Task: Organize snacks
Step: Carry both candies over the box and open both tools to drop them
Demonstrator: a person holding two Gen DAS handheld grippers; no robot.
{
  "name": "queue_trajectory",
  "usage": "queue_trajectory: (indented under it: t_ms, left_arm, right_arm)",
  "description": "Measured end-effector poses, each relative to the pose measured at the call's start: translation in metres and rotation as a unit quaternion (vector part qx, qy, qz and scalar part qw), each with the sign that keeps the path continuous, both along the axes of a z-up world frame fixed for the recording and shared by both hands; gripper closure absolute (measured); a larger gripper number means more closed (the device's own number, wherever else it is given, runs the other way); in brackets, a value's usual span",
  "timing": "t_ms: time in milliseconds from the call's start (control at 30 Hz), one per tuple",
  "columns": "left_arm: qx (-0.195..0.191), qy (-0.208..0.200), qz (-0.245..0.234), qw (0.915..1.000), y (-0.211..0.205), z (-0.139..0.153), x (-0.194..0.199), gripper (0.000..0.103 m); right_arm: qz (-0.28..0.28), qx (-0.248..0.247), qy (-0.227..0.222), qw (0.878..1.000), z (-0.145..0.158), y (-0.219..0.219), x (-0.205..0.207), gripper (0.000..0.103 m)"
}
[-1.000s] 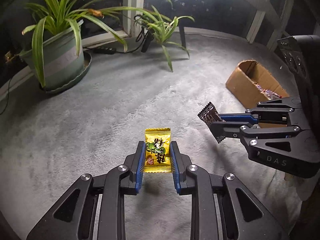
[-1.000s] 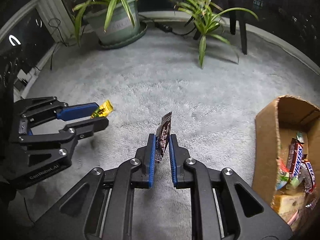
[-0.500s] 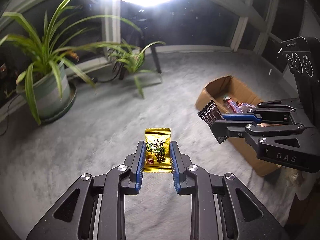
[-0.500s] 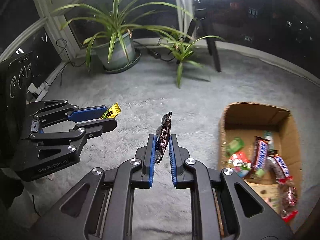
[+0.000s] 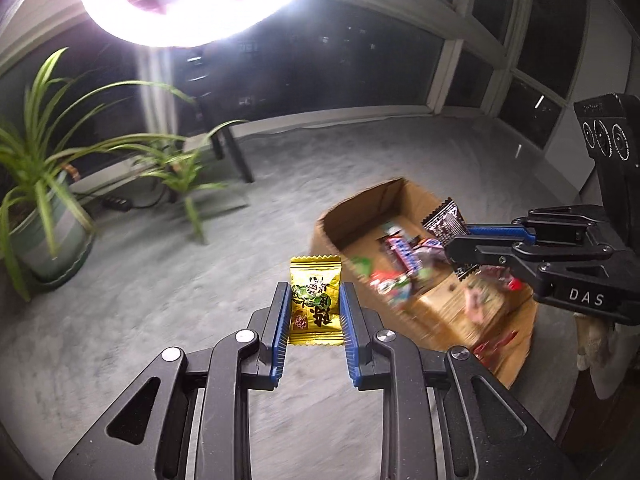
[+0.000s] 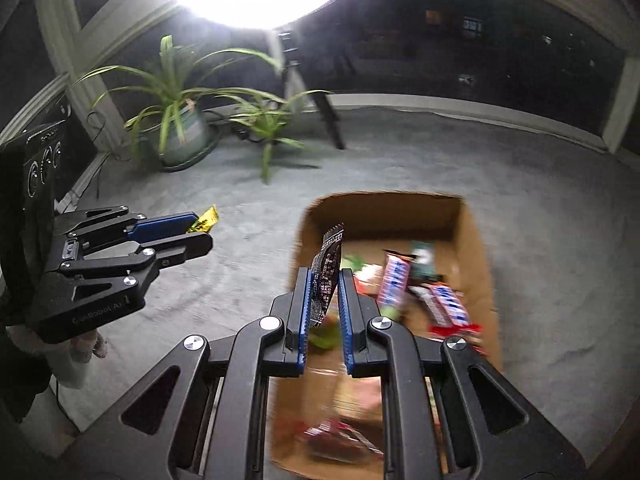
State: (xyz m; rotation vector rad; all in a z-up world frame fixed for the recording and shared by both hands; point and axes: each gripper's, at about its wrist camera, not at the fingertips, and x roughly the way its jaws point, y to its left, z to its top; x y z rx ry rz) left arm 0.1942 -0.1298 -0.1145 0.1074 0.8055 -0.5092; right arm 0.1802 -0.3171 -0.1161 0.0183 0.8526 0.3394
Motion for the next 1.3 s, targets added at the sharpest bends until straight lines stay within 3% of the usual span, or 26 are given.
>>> queue_trajectory:
  t_ms: [367, 600, 967, 1033, 1100, 1167, 1200, 1300]
  left_arm:
    - [0.001, 0.011, -0.015, 0.9998, -0.07, -0.011, 0.011, 0.081]
    - [0.012, 0.009, -0.018, 0.9997, -0.102, -0.013, 0.012, 0.081]
    - [0.025, 0.007, -0.007, 0.9996, -0.12, -0.012, 0.016, 0.08]
    - [0.026, 0.005, -0.005, 0.9996, -0.121, -0.012, 0.015, 0.075]
    - [0.027, 0.003, 0.0, 0.9996, -0.12, -0.012, 0.015, 0.065]
    - [0.026, 0.002, 0.0, 0.9997, -0.12, -0.011, 0.016, 0.063]
    - [0.026, 0.001, 0.001, 0.9996, -0.12, -0.011, 0.016, 0.063]
    - [0.029, -0.002, 0.004, 0.9996, -0.119, -0.01, 0.015, 0.047]
  right_arm:
    - [-0.029, 0.01, 0.022, 0.999, -0.017, -0.068, 0.005, 0.09]
    - [-0.021, 0.017, 0.028, 0.999, -0.025, -0.078, 0.007, 0.09]
    - [-0.009, 0.027, 0.04, 0.999, -0.031, -0.087, 0.006, 0.089]
    - [-0.009, 0.026, 0.039, 0.999, -0.031, -0.087, 0.005, 0.088]
    - [-0.01, 0.026, 0.039, 0.999, -0.032, -0.088, 0.003, 0.08]
    - [-0.014, 0.025, 0.034, 0.999, -0.031, -0.089, 0.001, 0.061]
    - [-0.016, 0.024, 0.03, 0.999, -0.03, -0.09, 0.0, 0.058]
    - [-0.022, 0.023, 0.025, 0.999, -0.027, -0.091, -0.002, 0.048]
